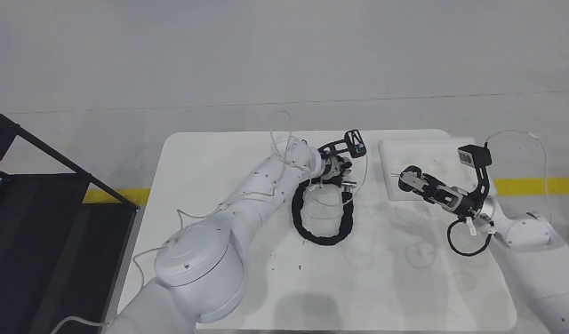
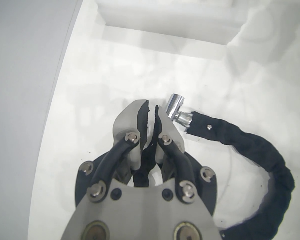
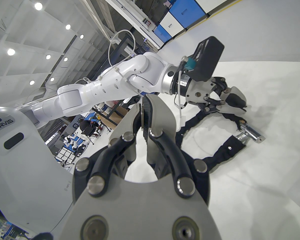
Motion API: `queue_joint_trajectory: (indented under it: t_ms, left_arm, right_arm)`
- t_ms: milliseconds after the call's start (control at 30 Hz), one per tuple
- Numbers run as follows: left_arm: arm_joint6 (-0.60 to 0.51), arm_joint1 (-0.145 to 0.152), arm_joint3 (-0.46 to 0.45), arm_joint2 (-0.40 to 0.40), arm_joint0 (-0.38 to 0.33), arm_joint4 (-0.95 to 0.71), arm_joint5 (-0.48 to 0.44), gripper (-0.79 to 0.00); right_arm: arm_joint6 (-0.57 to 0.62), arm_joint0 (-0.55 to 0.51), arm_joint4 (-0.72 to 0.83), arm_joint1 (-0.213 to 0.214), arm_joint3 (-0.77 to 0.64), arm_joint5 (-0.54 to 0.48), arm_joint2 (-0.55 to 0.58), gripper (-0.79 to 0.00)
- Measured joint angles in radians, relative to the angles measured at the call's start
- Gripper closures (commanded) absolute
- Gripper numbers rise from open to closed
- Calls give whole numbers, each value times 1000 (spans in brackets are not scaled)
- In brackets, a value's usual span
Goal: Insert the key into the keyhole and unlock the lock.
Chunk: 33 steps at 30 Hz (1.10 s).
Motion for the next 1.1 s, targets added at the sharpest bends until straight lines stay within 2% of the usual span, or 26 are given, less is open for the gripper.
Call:
queue_joint_trajectory:
  t_ms: [133,267,400,533,567,600,667,833,1100]
  left_arm:
    - [24,20,-31,12,-2,54,-18,0]
    - [-15,38,-60,28,5,127,23,0]
    - [-54,57,-85,23,14,156,101,0]
    - [-80,72,-124,6,22,152,110,-6]
    - [-86,75,-135,0,24,144,104,-99]
    - [-95,79,-148,-9,27,131,90,-280]
    - [-111,87,-169,-25,30,109,69,-339]
    - [-163,112,-230,-58,40,83,36,-366]
    - [-268,151,-315,-81,85,120,55,-311]
  right_arm:
    - [0,0,0,0,0,0,0,0]
    - [0,0,0,0,0,0,0,0]
    - [0,0,0,0,0,0,0,0]
    - [0,0,0,0,0,0,0,0]
    - [0,0,0,0,0,0,0,0]
    - [0,0,0,0,0,0,0,0]
    - [0,0,0,0,0,0,0,0]
    - [0,0,0,0,0,0,0,0]
    - [0,0,0,0,0,0,0,0]
